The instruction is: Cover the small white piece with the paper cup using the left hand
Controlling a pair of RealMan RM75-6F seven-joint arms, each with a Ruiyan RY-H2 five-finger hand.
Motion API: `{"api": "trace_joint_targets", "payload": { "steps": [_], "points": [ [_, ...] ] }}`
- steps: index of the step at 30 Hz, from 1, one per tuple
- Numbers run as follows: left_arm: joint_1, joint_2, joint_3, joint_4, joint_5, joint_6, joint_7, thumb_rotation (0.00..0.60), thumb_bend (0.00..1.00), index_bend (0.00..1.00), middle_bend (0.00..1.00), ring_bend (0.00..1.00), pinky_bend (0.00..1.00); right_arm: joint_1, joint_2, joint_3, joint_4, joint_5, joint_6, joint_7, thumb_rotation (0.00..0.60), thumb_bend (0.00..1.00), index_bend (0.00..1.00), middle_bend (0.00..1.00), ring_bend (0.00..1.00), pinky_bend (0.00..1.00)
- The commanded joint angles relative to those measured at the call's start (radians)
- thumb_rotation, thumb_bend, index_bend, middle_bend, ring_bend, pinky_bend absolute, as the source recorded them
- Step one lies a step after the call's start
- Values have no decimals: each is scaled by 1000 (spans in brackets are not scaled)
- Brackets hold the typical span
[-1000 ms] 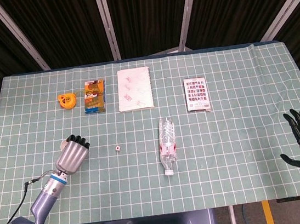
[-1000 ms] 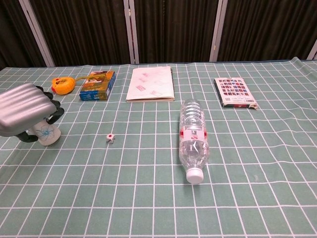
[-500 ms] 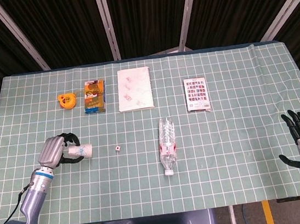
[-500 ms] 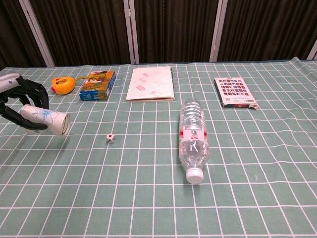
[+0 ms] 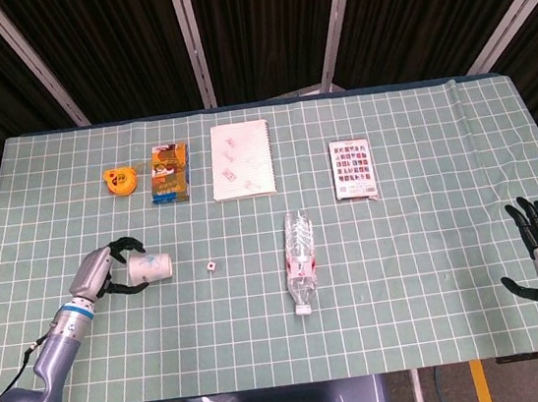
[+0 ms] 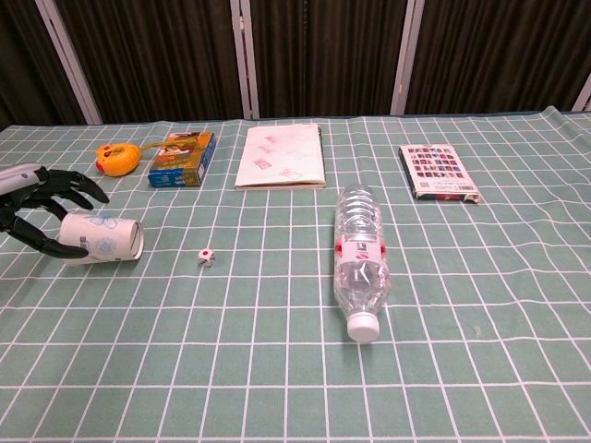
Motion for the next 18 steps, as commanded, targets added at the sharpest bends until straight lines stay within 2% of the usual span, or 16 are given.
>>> {"api": "trace_joint_targets", "payload": {
  "steps": [1, 5, 7, 9, 10, 13, 18],
  "points": [
    [12, 10, 3, -24, 39, 104, 96, 600, 0, 0, 0, 0, 0, 0, 0, 0, 0, 0, 0, -1, 600, 0, 0, 0, 0, 0],
    [19, 44, 11, -103, 65, 159, 258, 600, 0, 0, 0, 0, 0, 1, 0, -2, -1, -3, -2, -3, 600, 0, 0, 0, 0, 0],
    [20, 63, 12, -163, 66, 178, 426, 600, 0, 0, 0, 0, 0, 1, 0, -2, -2, -4, -1, -3, 600, 0, 0, 0, 0, 0],
    [18, 71, 8, -223, 49, 186, 686, 600, 0, 0, 0, 0, 0, 2, 0, -3, -3, -5, -1, -2, 600, 0, 0, 0, 0, 0],
    [21, 68, 2, -246, 30, 186, 750, 600, 0, 0, 0, 0, 0, 2, 0, -3, -3, -6, -1, -2, 600, 0, 0, 0, 0, 0],
    [8, 28, -29, -322, -64, 196, 1201, 600, 0, 1, 0, 0, 0, 2, 0, -4, -2, -7, -1, -2, 600, 0, 0, 0, 0, 0],
    [-35, -36, -50, -351, -161, 193, 1570, 600, 0, 21, 2, 0, 49, 0, 2, -2, -1, -4, 2, 0, 600, 0, 0, 0, 0, 0]
  ]
}}
